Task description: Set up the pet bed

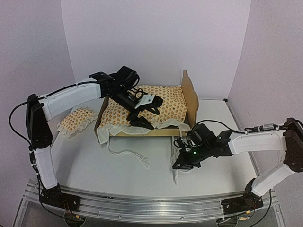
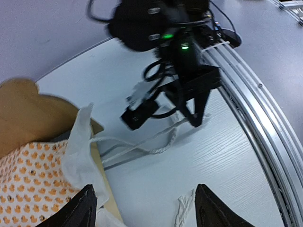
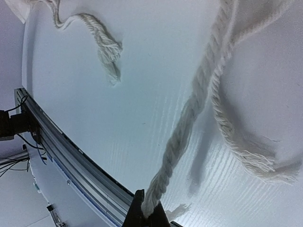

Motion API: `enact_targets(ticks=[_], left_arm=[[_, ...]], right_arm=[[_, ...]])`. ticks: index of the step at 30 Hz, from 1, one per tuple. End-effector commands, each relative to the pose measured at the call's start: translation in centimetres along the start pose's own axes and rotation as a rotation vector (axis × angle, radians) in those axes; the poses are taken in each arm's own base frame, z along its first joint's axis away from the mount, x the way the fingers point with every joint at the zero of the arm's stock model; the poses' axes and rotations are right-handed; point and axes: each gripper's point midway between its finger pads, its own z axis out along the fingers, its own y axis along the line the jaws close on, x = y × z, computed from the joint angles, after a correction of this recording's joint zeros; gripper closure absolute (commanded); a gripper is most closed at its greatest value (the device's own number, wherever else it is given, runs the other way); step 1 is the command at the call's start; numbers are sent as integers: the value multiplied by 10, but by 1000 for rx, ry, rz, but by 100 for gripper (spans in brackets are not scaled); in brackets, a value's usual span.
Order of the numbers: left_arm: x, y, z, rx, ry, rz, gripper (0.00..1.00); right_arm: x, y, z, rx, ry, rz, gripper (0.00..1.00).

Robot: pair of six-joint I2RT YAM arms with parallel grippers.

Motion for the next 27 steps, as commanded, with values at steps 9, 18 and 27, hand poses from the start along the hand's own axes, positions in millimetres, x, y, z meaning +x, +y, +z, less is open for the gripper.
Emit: enact_targets(ticks=[9, 18, 27], left_arm=[[20, -79, 116, 212, 7, 146, 29], [66, -84, 198, 217, 137, 196, 26], [97, -61, 223, 139, 257, 156, 36]], right_arm=[[-6, -66, -41, 286, 76, 103, 95], [-20, -102, -17, 372, 150, 87, 68], [-25, -98, -32, 367, 76, 93, 68]])
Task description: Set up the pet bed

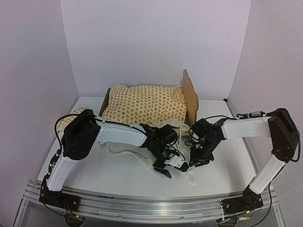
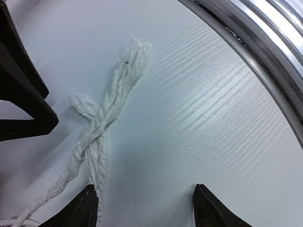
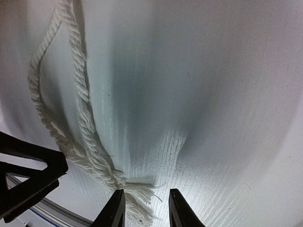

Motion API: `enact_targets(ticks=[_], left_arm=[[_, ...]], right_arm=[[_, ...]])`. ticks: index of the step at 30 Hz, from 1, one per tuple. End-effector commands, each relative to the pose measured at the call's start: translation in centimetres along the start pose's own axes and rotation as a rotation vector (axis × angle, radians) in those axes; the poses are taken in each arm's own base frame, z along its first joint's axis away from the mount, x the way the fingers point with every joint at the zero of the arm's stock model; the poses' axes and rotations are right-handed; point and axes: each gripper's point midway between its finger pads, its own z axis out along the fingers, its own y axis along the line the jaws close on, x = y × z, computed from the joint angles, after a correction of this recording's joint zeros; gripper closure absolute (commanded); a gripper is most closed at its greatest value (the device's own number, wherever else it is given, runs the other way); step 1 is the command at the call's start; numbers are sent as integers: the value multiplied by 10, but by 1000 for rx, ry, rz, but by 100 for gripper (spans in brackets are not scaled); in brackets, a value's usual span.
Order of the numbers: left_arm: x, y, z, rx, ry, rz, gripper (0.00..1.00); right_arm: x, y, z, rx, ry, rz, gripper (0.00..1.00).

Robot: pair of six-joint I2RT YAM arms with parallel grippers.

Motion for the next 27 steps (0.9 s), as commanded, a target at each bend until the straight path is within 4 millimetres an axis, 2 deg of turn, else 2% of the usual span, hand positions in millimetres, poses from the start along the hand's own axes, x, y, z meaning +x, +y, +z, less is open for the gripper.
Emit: enact_targets(ticks=[1, 6, 8, 10, 12, 14, 16, 18, 21, 24, 25, 27], left_arm=[[6, 32, -2, -95, 59, -12, 39], [17, 32, 1, -108, 99, -3, 61], [17, 32, 1, -111, 99, 5, 62], [19, 31, 3, -105, 109, 13, 66], [25, 33, 6, -104, 130, 10, 78], [27, 36, 8, -114, 146, -6, 98], [23, 40, 1, -133, 138, -33, 100], [11, 44, -16, -168, 99, -78, 100], [-15, 52, -63, -201, -46, -212, 100], [-22, 67, -101, -219, -148, -419, 100], [-21, 70, -112, -213, -185, -496, 100], [-22, 75, -127, -181, -257, -632, 100]], right_arm=[[-6, 4, -23, -19, -78, -11, 68], [-10, 7, -37, -32, -136, -8, 69], [-11, 10, -42, -48, -146, -14, 69], [-11, 13, -44, -62, -150, -19, 69], [-12, 15, -47, -71, -156, -21, 69], [-16, 17, -49, -77, -174, -20, 69], [-24, 24, -55, -109, -222, -26, 69], [-35, 31, -61, -156, -297, -24, 69], [-62, 49, -73, -304, -492, 8, 69], [-90, 49, -88, -367, -705, 67, 69], [-95, 43, -89, -357, -760, 88, 68], [-107, 43, -95, -368, -852, 84, 66]])
